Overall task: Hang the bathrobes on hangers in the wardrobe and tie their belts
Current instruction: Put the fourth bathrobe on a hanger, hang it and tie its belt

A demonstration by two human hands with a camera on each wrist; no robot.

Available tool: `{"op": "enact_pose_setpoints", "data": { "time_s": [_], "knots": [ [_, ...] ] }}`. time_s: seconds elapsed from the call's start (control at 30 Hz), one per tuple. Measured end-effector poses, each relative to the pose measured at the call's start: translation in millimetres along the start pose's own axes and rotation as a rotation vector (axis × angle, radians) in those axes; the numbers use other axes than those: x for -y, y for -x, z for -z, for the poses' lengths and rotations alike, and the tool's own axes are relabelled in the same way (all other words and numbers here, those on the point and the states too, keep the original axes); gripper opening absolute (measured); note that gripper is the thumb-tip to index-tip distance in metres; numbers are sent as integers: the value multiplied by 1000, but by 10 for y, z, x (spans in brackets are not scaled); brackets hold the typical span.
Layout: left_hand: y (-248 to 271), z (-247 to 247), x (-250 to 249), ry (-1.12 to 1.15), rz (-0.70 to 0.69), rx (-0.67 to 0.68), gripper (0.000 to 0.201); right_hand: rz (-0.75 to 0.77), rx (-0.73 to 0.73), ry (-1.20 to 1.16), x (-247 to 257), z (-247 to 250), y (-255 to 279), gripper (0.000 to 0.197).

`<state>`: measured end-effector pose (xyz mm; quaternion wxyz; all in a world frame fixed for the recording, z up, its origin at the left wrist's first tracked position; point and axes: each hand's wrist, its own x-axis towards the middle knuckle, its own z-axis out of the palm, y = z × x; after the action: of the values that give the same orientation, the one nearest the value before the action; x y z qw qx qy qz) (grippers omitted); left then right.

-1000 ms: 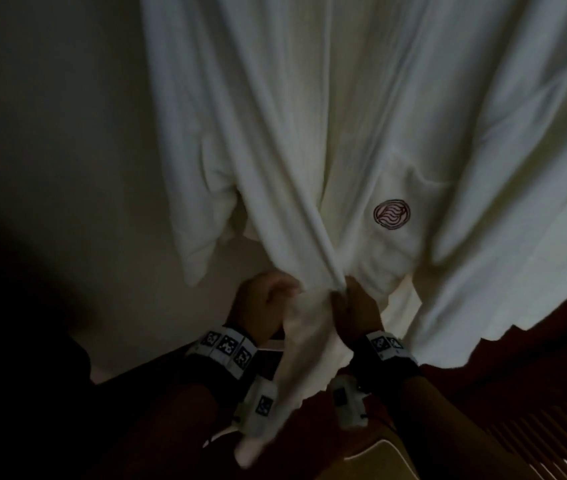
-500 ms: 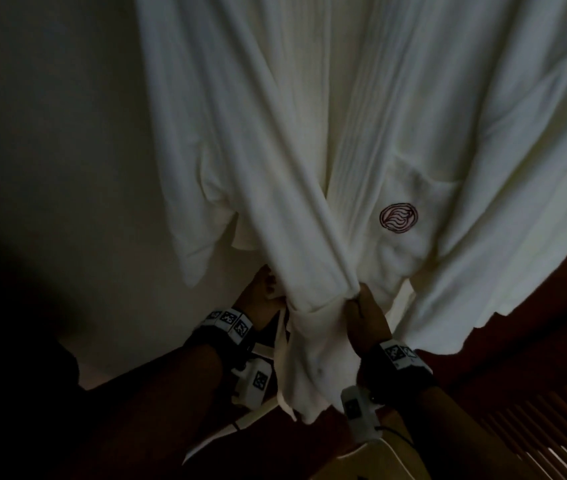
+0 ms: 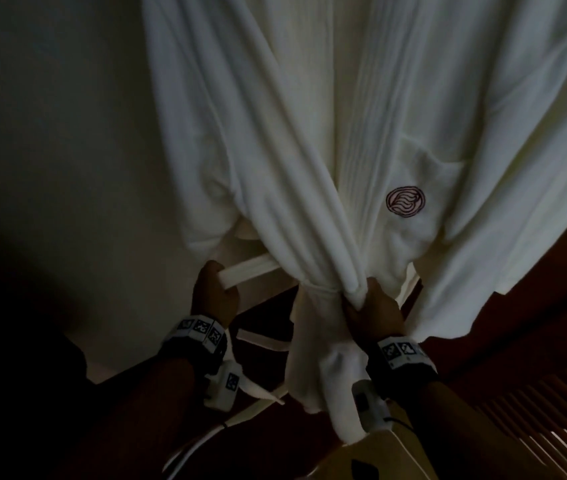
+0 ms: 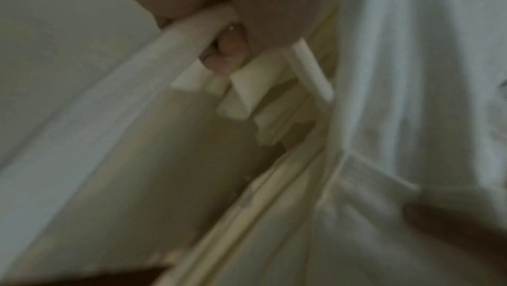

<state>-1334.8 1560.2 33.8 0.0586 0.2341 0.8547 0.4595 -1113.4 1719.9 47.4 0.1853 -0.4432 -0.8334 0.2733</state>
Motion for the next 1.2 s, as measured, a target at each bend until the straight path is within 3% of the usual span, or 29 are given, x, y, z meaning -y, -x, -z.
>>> {"op": "enact_pose_setpoints", "data": {
  "time_s": [0.13,0.2,0.3,0.4,0.5,0.6,0.7,0.77,0.8,0.87,0.93,1.0,1.07,1.1,1.2],
  "knots": [
    [-1,213,5,100,-17,306,31,44,69,34,83,-114,36,50],
    [2,290,21,115,-24,374,39,48,84,37,132,-136,50,50],
    [6,385,85,-183,-135,143,31,29,102,46,151,-148,32,47],
    [43,447,8,-284,-175,-37,8,-2,95,56,143,-162,-14,50],
    [29,435,48,-265,18,36,40,-25,53,44,134,-199,-53,49],
    [74,383,171,-337,149,172,22,-16,40,10,129,-215,-62,53],
    [94,283,123,-138,270,197,31,302,304,83,130,-252,34,63],
    [84,238,-3,108,306,175,53,414,446,45,104,-285,106,51],
    [88,229,-76,228,316,157,61,379,372,-49,85,-276,112,37],
    [123,227,-198,447,317,77,65,180,38,-221,33,-213,45,18],
    [196,239,-284,585,241,-7,58,-114,-207,-304,-27,-95,-64,24],
    [283,235,-323,558,65,-67,51,-237,-182,-330,-98,-16,-186,52],
    [359,192,-337,430,-72,-112,44,-136,-33,-256,-118,19,-287,81],
    [392,151,-357,359,-112,-118,42,-66,13,-216,-102,42,-331,82],
    [490,-8,-423,125,-193,-41,42,133,65,-134,103,159,-403,61]
  ]
}}
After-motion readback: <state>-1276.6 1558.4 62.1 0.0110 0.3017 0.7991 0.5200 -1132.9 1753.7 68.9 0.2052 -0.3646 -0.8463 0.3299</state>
